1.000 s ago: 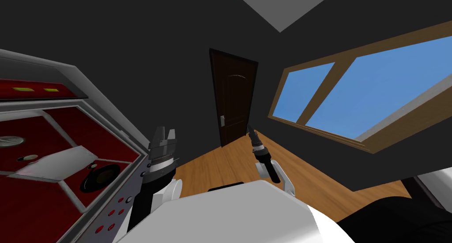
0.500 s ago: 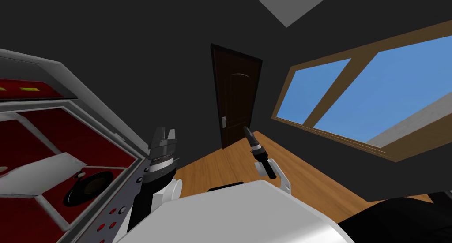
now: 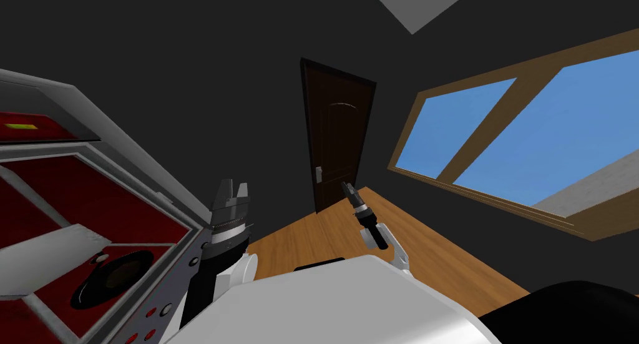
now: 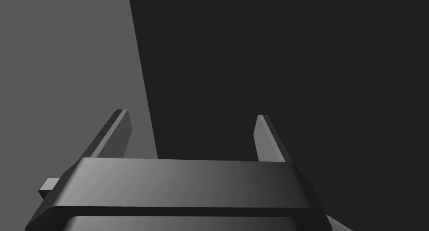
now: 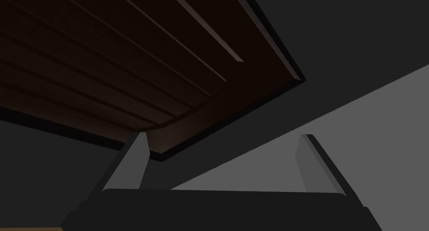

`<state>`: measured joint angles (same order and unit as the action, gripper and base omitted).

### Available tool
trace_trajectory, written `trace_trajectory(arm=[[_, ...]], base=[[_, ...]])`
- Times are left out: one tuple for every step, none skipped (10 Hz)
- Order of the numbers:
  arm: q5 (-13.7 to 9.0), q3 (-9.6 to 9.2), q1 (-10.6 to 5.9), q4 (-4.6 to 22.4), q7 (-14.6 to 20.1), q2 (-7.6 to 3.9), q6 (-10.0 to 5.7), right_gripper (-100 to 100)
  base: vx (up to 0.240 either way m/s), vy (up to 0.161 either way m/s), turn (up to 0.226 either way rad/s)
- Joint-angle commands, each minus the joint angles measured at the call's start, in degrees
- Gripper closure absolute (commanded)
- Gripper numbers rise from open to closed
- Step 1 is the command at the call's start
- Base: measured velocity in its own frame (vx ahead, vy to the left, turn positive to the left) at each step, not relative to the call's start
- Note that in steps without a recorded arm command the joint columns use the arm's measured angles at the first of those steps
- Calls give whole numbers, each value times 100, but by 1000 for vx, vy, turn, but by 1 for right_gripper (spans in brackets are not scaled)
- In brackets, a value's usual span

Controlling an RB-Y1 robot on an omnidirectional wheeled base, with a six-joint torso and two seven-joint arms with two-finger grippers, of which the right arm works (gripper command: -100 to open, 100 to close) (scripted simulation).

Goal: Pull the door open

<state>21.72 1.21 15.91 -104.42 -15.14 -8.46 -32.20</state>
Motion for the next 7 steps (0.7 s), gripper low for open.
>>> trace_trajectory(arm=[[110, -1, -84, 237, -194, -10, -14, -100], [172, 5, -132, 351, -288, -35, 1, -100], [234, 11, -180, 465, -382, -61, 17, -100], [296, 16, -228, 579, -476, -86, 32, -100], [356, 22, -275, 689, -567, -110, 47, -100], [416, 28, -322, 800, -658, -133, 62, -100], [536, 39, -415, 1022, -841, -180, 92, -100]], base=[[103, 30, 20], [119, 19, 22], [101, 34, 26], [100, 41, 18], [102, 23, 17], [97, 22, 27], [135, 44, 34]])
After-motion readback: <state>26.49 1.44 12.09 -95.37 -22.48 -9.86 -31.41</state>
